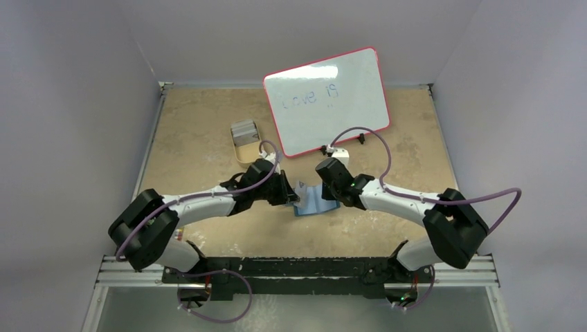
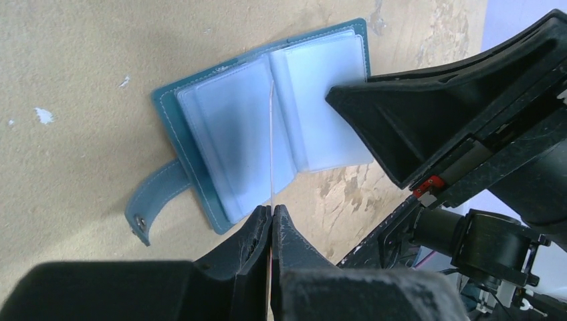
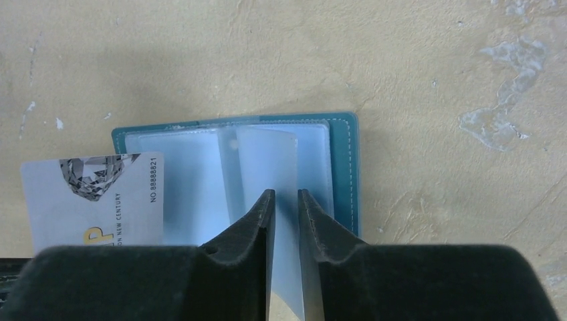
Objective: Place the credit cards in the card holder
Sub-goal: Insert the credit card into the card holder.
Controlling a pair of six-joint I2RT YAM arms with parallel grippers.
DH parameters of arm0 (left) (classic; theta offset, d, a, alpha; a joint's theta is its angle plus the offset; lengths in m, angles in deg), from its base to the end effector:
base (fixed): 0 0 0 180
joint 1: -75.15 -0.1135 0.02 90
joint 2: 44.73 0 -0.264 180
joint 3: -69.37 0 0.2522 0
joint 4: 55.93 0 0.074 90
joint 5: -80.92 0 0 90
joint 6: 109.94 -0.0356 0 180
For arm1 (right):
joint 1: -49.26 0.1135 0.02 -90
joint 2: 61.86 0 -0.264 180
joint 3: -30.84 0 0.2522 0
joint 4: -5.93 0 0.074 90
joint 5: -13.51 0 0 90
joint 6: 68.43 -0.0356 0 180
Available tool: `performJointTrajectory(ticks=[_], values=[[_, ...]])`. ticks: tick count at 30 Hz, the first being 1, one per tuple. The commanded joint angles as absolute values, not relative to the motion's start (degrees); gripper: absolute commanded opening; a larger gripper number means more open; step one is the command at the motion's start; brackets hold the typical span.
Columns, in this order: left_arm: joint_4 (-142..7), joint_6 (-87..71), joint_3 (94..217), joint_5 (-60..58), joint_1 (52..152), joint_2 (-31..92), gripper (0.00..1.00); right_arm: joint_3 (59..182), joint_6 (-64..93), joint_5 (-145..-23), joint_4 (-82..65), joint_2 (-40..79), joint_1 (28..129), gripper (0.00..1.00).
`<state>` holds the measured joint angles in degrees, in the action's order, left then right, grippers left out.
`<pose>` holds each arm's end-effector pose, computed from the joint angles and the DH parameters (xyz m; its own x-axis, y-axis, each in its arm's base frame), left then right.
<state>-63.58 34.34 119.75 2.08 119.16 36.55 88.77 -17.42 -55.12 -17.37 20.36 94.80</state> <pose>0.1977 -0.2006 0.1771 -0.9035 -0.2347 -0.3587 0.0976 0.7021 -0.7054 0.2099 0.1953 0.1922 -0.7118 0.1112 -0.6935 -0.0575 0.9749 0.2152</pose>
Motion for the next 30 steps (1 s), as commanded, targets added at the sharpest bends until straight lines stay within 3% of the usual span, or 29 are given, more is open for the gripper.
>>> performJointTrajectory(ticks=[1, 19, 23, 30], values=[[-56.9, 35.0, 119.7, 3.8, 119.1, 37.4, 0.00, 87.5, -16.9, -55.1, -16.9, 18.7, 94.6, 0.22], [-62.0, 33.2, 121.3, -0.1, 119.1, 40.9, 0.00, 87.9, -16.3, -51.8, -20.0, 19.2, 91.4, 0.50], [-60.1, 34.5, 121.1, 1.1, 119.2, 41.0, 0.00, 87.2, -17.0, -53.0, -18.9, 21.0, 90.9, 0.49], [-51.3, 38.7, 120.9, 6.3, 119.1, 41.6, 0.00, 84.9, -18.5, -56.7, -15.6, 22.1, 90.8, 0.32]])
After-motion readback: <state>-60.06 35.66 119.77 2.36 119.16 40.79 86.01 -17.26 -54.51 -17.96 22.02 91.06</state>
